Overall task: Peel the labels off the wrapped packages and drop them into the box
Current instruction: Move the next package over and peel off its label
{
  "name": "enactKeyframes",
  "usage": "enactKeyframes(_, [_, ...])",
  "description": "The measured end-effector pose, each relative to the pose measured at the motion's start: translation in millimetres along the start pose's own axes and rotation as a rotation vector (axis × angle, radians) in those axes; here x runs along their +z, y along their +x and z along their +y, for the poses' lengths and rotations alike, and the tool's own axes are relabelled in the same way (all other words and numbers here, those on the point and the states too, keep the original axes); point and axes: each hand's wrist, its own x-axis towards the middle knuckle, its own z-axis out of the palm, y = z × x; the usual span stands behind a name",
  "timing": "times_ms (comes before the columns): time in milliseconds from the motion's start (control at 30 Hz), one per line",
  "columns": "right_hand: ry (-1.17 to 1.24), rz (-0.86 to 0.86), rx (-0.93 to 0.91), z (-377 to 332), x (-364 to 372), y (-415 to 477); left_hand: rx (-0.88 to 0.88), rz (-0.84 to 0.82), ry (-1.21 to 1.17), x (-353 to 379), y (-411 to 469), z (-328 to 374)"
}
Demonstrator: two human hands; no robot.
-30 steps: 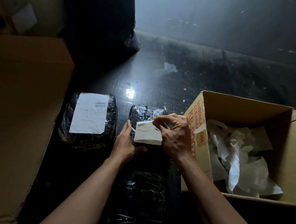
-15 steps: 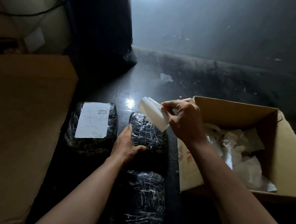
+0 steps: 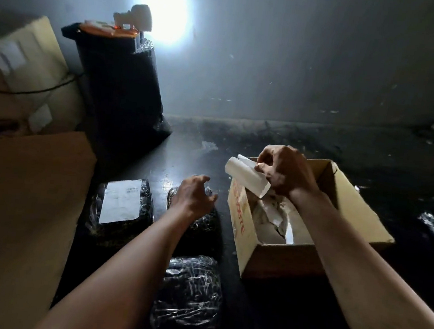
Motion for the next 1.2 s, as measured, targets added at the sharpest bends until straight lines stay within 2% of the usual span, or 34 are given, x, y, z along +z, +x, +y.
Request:
enactKeyframes(267, [-0.168, -0.018, 0.149, 49.7, -21.5, -26.6, 0.037, -0.075, -0.014, 21.8, -2.1, 54.6])
enactKeyframes(567, [-0.124, -0.039, 0.281, 97.3, -13.2, -53.1, -0.058, -0.14, 0.028, 73.7, -11.9, 63.1])
enactKeyframes(767, [-0.081, -0.125, 0.265, 105.6, 8.2, -64.7, -0.038, -0.184, -0.116, 95.6, -17.6, 62.7])
enactKeyframes(933, [-0.071, -0.154, 0.25, 104.9, 16.6, -63.3, -0.096, -0.159, -0.254, 101.9, -27.1, 68.8])
enactKeyframes(1200, [-0.048, -0.211, 0.215, 106.0, 22.4, -60.7, -0.115, -0.13, -0.344, 108.0, -23.8, 66.2])
